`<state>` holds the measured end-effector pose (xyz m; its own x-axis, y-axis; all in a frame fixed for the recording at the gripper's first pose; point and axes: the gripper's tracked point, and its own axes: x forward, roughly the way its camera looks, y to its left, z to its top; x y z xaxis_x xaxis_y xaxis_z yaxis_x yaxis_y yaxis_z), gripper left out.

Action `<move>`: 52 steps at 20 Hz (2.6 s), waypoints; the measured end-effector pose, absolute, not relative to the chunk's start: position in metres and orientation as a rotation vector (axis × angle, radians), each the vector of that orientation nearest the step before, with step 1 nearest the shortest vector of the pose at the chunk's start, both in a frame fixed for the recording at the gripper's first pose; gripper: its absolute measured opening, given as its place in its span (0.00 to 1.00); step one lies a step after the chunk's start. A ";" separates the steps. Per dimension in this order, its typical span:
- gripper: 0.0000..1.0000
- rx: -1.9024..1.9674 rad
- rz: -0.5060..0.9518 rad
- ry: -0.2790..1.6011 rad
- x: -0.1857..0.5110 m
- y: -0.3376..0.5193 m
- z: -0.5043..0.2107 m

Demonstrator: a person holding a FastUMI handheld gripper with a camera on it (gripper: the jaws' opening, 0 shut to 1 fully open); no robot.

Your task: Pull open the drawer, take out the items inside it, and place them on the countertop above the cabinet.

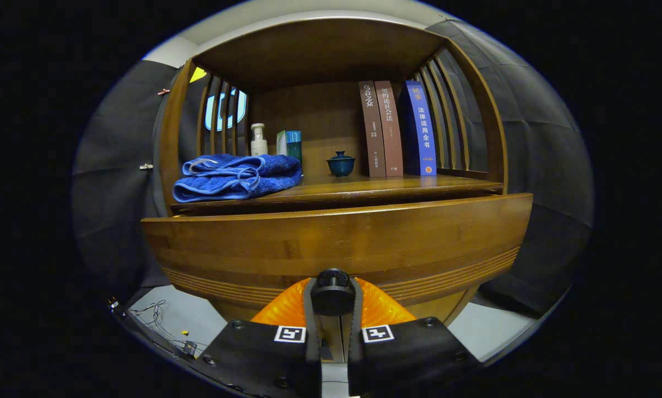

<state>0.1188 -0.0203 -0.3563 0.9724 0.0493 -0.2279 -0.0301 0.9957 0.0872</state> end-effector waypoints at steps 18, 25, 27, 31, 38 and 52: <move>0.22 0.055 0.072 0.250 0.038 -0.025 -0.360; 1.00 0.004 0.055 0.319 0.026 -0.036 -0.368; 0.98 0.043 0.055 0.299 0.018 -0.039 -0.348; 0.99 0.091 0.116 0.252 0.013 -0.034 -0.287; 0.99 0.162 0.290 0.358 0.055 -0.005 -0.197; 0.99 -0.072 0.206 1.051 0.167 -0.024 -0.338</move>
<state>0.1667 -0.0242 -0.3381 0.4798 0.1345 -0.8670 -0.2028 0.9784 0.0396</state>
